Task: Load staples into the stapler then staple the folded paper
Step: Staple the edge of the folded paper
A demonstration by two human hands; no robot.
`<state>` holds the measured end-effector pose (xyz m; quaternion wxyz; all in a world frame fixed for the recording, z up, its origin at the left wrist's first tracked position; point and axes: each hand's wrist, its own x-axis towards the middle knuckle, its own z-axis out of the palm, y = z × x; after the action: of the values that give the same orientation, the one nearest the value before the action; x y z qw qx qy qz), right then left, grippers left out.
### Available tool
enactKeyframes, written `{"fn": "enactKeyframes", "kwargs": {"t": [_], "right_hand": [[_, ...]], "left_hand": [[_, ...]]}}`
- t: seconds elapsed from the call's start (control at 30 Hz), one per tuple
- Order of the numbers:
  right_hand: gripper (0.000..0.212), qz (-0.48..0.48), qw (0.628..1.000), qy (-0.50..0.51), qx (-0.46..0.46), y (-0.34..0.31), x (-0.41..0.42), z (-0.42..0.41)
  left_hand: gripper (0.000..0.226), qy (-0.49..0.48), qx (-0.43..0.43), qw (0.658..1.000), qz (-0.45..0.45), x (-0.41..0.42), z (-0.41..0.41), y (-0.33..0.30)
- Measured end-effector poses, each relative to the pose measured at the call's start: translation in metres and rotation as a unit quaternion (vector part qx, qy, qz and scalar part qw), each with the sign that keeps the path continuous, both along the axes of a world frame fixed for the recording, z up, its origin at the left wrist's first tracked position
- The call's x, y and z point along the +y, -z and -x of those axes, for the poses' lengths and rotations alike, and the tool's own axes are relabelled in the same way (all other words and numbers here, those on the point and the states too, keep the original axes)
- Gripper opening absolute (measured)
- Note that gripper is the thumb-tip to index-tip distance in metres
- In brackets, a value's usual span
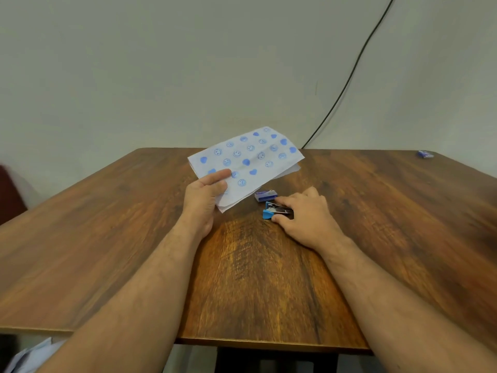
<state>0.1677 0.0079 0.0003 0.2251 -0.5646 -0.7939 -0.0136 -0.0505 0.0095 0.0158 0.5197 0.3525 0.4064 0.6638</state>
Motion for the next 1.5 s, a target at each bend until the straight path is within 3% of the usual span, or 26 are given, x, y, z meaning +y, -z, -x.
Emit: {"fn": "enactKeyframes", "kwargs": {"t": [0.13,0.3,0.47,0.67,0.8,0.9,1.0,1.2,1.37,1.5], "right_hand": [[0.040,0.027,1.000,-0.010,0.009,-0.002,-0.001,0.001],[0.032,0.024,0.981,-0.062,0.184,-0.005,-0.009,0.002],[0.025,0.153,0.901,-0.055,0.402,-0.012,-0.012,0.017],[0.015,0.240,0.827,-0.038,0.508,-0.020,-0.009,0.048],[0.017,0.243,0.827,-0.055,0.503,-0.015,-0.005,0.050],[0.020,0.256,0.801,-0.070,0.537,-0.011,-0.001,0.046],[0.022,0.259,0.798,-0.074,0.538,-0.009,0.001,0.044],[0.019,0.266,0.769,-0.086,0.574,-0.008,0.001,0.044],[0.026,0.271,0.757,-0.099,0.586,-0.008,0.001,0.041],[0.043,0.269,0.772,-0.091,0.569,-0.008,0.002,0.044]], "left_hand": [[0.049,0.035,0.007,0.999,-0.020,0.001,-0.002,0.001],[0.053,0.078,0.003,0.996,-0.029,0.002,-0.005,0.004],[0.063,0.073,0.030,0.996,-0.034,-0.002,-0.008,0.002],[0.066,0.058,0.054,0.997,-0.027,0.001,-0.007,0.004],[0.068,0.072,0.054,0.995,-0.037,0.002,-0.007,0.005],[0.071,0.087,0.062,0.993,-0.049,0.002,-0.009,0.005],[0.072,0.096,0.082,0.990,-0.062,0.000,-0.012,0.004],[0.046,0.106,0.076,0.988,-0.085,-0.002,-0.015,0.003],[0.061,0.112,0.078,0.986,-0.092,-0.001,-0.014,0.006],[0.065,0.117,0.080,0.985,-0.101,0.000,-0.014,0.006]]}}
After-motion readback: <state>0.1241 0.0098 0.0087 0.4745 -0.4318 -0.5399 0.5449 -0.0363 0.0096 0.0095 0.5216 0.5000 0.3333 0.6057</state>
